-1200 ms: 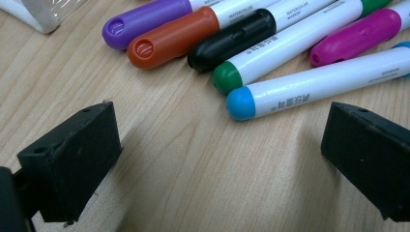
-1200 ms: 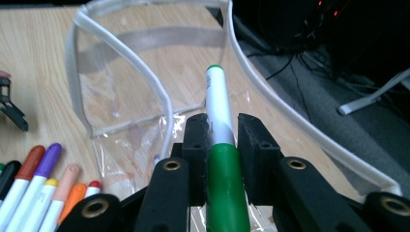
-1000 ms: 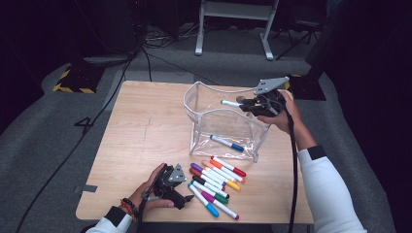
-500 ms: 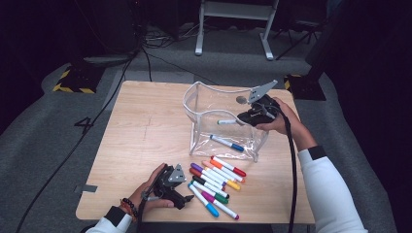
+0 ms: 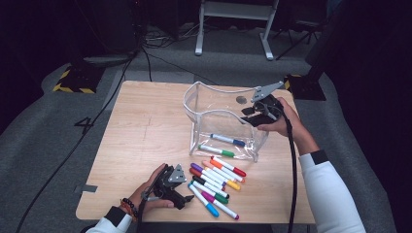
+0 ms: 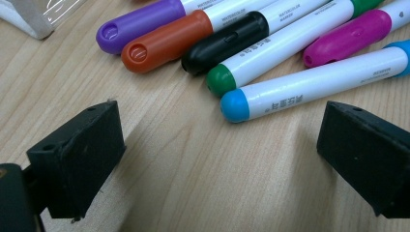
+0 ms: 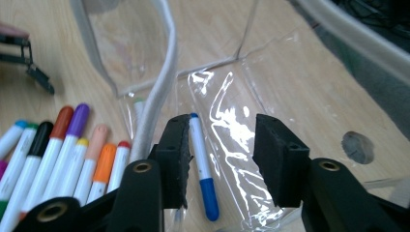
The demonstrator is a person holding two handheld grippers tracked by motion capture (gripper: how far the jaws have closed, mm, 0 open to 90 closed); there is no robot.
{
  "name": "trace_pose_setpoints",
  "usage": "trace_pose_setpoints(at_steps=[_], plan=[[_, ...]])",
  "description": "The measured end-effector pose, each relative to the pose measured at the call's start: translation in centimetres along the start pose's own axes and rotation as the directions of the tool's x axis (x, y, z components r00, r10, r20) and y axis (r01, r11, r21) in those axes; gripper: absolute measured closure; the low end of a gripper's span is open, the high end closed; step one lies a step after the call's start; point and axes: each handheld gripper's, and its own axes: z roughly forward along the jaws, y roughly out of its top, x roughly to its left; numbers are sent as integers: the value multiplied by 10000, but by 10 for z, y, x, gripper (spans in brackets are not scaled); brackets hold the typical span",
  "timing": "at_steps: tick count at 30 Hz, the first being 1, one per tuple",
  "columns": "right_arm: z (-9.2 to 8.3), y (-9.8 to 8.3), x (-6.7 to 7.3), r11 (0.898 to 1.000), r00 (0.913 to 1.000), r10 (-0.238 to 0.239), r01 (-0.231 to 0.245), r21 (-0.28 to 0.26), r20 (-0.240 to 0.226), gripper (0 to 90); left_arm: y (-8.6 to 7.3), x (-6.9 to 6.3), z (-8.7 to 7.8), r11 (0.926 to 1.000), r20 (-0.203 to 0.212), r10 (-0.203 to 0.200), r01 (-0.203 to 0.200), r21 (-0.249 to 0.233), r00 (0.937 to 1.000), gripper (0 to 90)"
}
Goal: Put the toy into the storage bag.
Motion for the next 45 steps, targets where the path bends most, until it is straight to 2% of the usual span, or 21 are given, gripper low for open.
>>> trace_pose_setpoints(at_steps=[5, 10, 13, 15, 19, 22, 24, 26, 30, 32, 35, 38, 41, 44, 45], plan=[[-18, 0, 1, 9937, 9980, 554, -522, -987, 302, 495, 0, 0, 0, 10000, 7, 26, -26, -11, 10000, 30], [-41, -2, 9, 9859, 9954, 611, -486, -1598, 743, 420, 0, 0, 0, 10000, -29, -13, 13, 9, 10000, 30], [-54, -9, 20, 9821, 9927, 577, -374, -1844, 1059, 371, 0, 0, 0, 10000, -31, -12, 12, 2, 10000, 30], [-63, -16, 29, 9784, 9927, 470, -233, -2053, 1110, 352, 0, 0, 0, 10000, -31, -39, 39, -10, 10000, 30], [-80, -33, 41, 9703, 9896, 562, -228, -2408, 1324, 335, 0, -1, 0, 10000, -49, -64, 63, -10, 10000, 30], [-90, -46, 51, 9701, 9862, 465, -67, -2427, 1588, 327, 0, -1, 0, 10000, -56, -72, 72, -14, 10000, 30], [-95, -58, 58, 9728, 9802, 513, -57, -2318, 1911, 327, 0, -1, 0, 10000, -55, -72, 72, -13, 10000, 30], [-97, -73, 63, 9735, 9786, 588, -125, -2281, 1970, 326, 0, -1, 0, 10000, -51, -71, 71, -11, 10000, 30], [-90, -103, 73, 9768, 9767, 794, -365, -2108, 1992, 335, 0, -1, 0, 10000, -58, -69, 69, -14, 10000, 28], [-83, -117, 77, 9753, 9810, 975, -607, -2123, 1677, 368, 0, -1, 0, 10000, -60, -64, 64, -13, 10000, 28], [-69, -132, 87, 9786, 9866, 879, -597, -1968, 1375, 420, 0, -1, 0, 10000, -53, -76, 76, -11, 10000, 28], [-49, -139, 98, 9868, 9931, 496, -323, -1585, 1065, 444, 0, -1, 1, 9999, -103, -117, 117, -6, 9999, 28], [-26, -145, 104, 9847, 9978, 449, -360, -1702, 492, 486, 1, -2, 1, 9999, -118, -128, 128, -20, 9998, 27], [2, -148, 107, 9913, 9995, 309, -307, -1281, 0, 492, 1, -1, 1, 9999, -124, -118, 118, 12, 9999, 27], [11, -148, 109, 9938, 9998, 221, -222, -1088, -27, 499, 1, -1, 1, 9999, -118, -127, 127, -14, 9998, 28]])
